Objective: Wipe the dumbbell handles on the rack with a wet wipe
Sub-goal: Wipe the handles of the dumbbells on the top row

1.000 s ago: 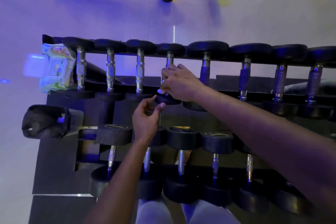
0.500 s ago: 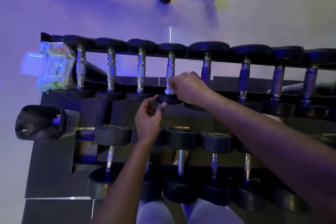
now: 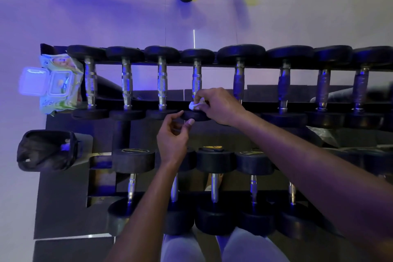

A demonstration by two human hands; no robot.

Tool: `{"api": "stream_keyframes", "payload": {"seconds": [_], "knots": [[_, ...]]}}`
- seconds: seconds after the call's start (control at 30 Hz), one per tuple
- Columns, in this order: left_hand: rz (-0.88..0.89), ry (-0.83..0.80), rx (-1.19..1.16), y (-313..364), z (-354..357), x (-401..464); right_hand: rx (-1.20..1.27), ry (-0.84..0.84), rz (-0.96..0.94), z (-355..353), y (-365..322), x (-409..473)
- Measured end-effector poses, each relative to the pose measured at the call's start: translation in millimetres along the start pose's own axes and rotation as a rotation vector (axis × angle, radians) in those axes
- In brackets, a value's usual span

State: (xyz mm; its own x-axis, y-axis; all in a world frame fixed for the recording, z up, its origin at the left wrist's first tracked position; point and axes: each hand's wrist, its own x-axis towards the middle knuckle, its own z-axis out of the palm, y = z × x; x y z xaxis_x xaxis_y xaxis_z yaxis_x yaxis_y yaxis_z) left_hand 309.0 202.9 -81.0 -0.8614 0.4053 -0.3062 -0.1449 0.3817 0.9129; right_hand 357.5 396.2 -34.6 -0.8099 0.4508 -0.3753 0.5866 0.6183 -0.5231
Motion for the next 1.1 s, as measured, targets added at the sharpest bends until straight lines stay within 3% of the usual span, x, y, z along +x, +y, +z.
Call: {"api": "stream_keyframes", "payload": {"seconds": [0.27,0.5,0.6,0.73,0.87,1.1], "knots": [[0.002,-0.009,0.001,-0.2,-2.3,2.4,0.024,0.035,-0.044,2.5,-1.3,1.8],[0.022,-0.024,-0.016,-3.1,-3.1,3.4,0.088,0.390,-0.065,-8.3,3.2,35.7],[0.028,-0.025,-0.028,-6.2,-2.2,4.5,0.165,0.544,0.014,-14.1,4.0,58.5],[0.033,-0.019,-0.037,-7.2,-0.7,4.7,0.274,0.629,0.095,-4.2,-5.2,58.4],[0.029,-0.030,-0.054,-6.2,-1.2,3.3,0.519,0.724,0.343,8.1,-23.2,59.7],[0.022,-0.045,-0.066,-4.9,-1.6,2.8,0.664,0.764,0.605,8.7,-46.4,65.1]]}}
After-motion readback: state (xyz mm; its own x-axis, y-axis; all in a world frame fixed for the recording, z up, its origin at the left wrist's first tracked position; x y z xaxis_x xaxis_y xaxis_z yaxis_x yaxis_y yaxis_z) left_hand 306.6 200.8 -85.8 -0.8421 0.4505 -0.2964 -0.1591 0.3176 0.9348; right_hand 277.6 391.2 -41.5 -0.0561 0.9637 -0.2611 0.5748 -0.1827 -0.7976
